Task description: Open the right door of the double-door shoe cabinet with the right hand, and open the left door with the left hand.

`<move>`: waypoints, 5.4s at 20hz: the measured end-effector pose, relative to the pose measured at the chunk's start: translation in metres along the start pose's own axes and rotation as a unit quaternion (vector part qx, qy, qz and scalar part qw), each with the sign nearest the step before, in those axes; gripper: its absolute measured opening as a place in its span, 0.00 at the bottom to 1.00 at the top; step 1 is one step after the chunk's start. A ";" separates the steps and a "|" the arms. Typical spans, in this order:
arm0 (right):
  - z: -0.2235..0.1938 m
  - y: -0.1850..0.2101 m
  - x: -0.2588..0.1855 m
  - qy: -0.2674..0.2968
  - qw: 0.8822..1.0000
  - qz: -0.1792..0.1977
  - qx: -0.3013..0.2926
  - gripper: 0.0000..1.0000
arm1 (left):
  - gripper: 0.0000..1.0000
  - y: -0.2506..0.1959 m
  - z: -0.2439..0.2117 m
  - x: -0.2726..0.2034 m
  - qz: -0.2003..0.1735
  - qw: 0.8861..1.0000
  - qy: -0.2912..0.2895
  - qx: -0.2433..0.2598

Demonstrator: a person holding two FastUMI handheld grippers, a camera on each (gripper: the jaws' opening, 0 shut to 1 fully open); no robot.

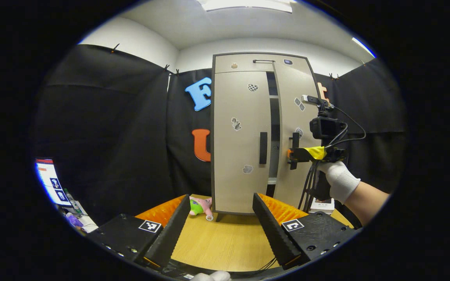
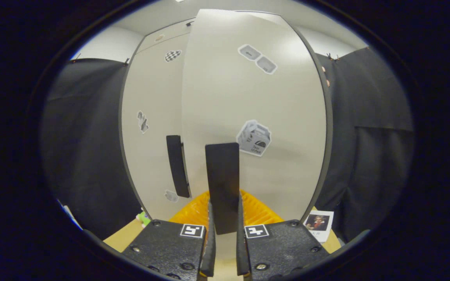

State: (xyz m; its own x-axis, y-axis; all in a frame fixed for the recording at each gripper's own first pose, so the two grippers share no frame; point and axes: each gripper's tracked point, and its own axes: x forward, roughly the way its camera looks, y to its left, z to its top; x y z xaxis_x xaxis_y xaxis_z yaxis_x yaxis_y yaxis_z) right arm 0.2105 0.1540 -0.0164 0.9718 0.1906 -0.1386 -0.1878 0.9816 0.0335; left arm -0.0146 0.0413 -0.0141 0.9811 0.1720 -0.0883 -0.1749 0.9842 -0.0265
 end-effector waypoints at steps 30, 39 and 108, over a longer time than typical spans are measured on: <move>-0.011 -0.189 -0.121 -0.002 0.998 -0.064 0.024 0.04 | 0.95 -0.025 0.003 0.017 -0.128 0.992 -0.001 -0.004; -0.011 -0.196 -0.120 0.002 0.999 -0.019 0.029 0.04 | 0.95 -0.024 0.003 0.020 -0.112 0.994 0.002 0.000; -0.033 -0.197 -0.271 -0.025 0.986 -0.166 -0.002 1.00 | 0.03 -0.022 -0.003 0.091 -0.106 0.994 -0.004 0.018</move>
State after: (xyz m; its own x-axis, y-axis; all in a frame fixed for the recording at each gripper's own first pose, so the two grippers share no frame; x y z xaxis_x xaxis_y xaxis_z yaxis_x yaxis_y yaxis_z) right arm -0.0207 -0.0907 -0.0178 0.9856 -0.1424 -0.0917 0.1420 0.9898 -0.0101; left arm 0.0781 0.0353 -0.0245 0.9963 -0.0383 -0.0769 0.0379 0.9993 -0.0077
